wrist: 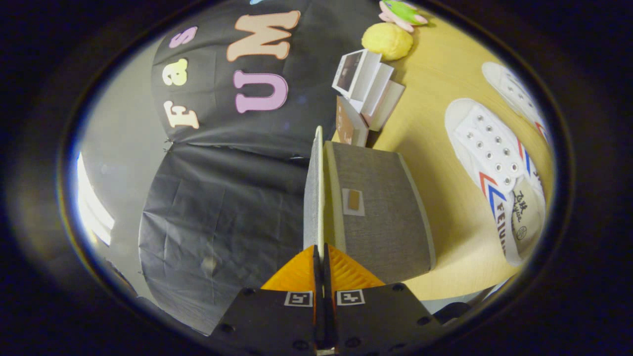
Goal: Open the storage box then place both shoes into the box .Put the left shoe in first, then the right shoe, with the right side of both shoes facing outward in a uniform manner.
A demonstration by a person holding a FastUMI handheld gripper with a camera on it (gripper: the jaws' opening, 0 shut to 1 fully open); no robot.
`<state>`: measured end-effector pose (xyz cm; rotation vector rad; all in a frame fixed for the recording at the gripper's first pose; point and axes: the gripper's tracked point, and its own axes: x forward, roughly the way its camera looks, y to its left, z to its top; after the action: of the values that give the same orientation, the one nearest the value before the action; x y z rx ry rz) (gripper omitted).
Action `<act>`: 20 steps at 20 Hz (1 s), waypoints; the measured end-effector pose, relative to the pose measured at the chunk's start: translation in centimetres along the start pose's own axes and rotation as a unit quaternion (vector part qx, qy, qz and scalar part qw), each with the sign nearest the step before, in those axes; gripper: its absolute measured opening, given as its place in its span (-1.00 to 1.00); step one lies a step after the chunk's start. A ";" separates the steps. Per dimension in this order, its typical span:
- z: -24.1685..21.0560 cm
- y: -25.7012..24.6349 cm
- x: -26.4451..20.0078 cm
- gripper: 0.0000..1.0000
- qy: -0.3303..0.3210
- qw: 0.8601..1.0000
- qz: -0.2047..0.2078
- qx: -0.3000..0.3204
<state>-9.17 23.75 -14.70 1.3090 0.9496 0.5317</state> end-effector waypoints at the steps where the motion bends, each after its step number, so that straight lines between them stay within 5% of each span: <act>1: 0.0 0.9 -0.1 -0.92 0.002 1.000 0.004 -0.009; 20: -4.7 16.0 7.3 -0.80 0.067 0.985 0.082 -0.136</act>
<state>-6.30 35.75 -1.30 1.1199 0.8492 0.8556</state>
